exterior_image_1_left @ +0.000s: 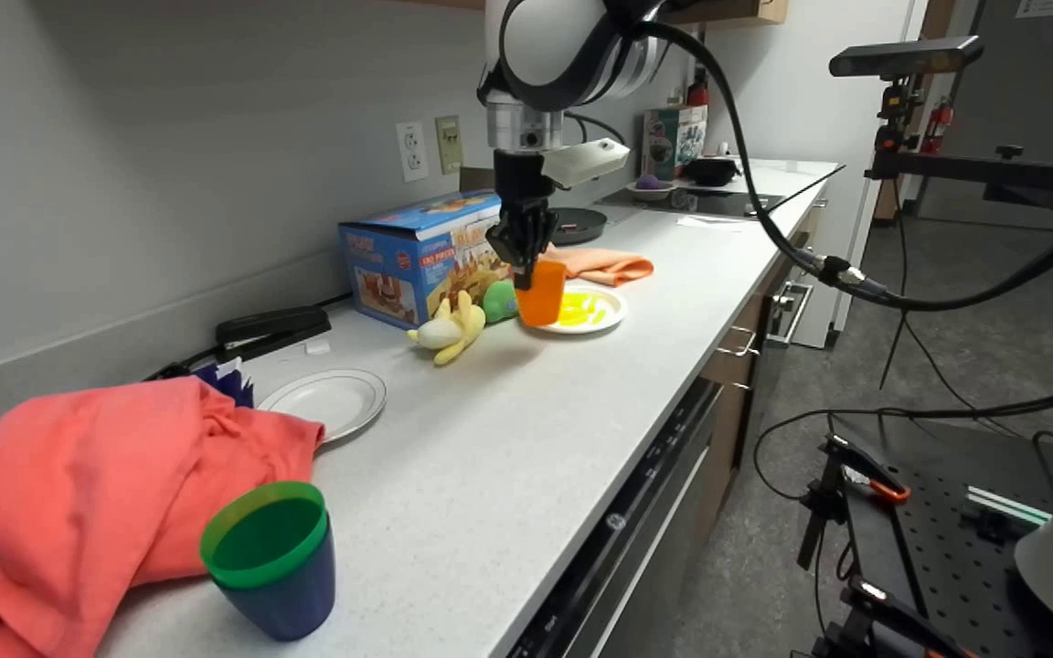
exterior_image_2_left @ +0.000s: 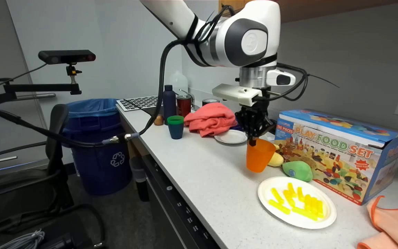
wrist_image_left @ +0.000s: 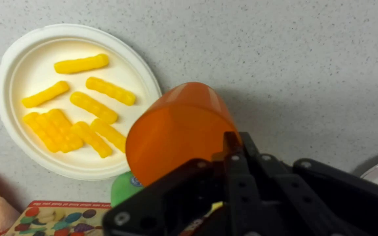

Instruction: Pick up the orange cup and pour the fries out of the cup and onto the white plate

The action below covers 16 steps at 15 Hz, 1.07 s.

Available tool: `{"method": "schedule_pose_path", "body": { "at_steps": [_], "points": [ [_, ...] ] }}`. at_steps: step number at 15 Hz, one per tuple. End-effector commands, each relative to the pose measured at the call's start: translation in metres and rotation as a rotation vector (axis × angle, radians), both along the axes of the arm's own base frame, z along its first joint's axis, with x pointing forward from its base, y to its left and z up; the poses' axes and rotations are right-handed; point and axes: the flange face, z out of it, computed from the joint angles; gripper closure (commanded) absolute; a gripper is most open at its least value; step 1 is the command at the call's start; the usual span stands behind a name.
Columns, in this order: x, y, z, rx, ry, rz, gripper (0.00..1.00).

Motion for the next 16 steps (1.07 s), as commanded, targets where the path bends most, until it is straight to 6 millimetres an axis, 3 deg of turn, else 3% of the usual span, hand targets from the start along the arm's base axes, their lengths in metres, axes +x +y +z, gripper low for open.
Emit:
{"method": "schedule_pose_path", "body": {
  "at_steps": [1, 8, 16],
  "points": [
    [-0.017, 0.020, 0.006, -0.011, -0.026, 0.067, 0.99],
    [-0.025, 0.048, -0.001, -0.015, -0.022, 0.132, 0.99],
    [-0.019, 0.048, -0.008, 0.001, 0.007, 0.113, 0.99]
  ]
}}
